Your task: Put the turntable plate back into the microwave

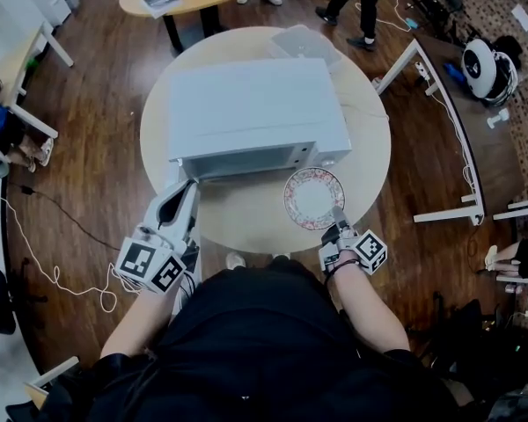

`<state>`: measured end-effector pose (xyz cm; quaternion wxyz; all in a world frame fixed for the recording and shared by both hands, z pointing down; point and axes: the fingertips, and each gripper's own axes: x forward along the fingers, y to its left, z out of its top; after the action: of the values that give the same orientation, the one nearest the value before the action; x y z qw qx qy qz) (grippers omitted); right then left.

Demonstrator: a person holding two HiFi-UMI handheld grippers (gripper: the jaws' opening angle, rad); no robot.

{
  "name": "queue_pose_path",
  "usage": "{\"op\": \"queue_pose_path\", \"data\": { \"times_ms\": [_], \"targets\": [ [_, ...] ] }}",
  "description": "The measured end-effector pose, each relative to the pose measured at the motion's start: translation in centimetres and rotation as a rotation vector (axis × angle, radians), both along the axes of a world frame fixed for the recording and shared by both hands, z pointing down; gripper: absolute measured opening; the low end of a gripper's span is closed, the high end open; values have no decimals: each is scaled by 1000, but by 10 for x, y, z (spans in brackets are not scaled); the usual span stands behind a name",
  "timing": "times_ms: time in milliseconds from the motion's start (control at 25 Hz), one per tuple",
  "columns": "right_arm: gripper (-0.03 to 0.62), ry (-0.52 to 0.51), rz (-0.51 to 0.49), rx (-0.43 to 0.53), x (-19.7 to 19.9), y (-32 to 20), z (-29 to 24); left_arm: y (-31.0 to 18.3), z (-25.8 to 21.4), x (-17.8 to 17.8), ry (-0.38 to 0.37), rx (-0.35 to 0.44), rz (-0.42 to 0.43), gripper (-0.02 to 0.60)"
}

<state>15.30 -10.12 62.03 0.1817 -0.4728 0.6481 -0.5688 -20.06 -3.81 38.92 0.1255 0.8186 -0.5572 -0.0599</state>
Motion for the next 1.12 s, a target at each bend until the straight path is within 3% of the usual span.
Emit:
{"op": "queue_pose_path", "data": {
  "times_ms": [1120],
  "targets": [
    [20, 1, -227, -5, -67, -6, -1, 7, -4, -14, -8, 17, -73, 3]
  ]
}}
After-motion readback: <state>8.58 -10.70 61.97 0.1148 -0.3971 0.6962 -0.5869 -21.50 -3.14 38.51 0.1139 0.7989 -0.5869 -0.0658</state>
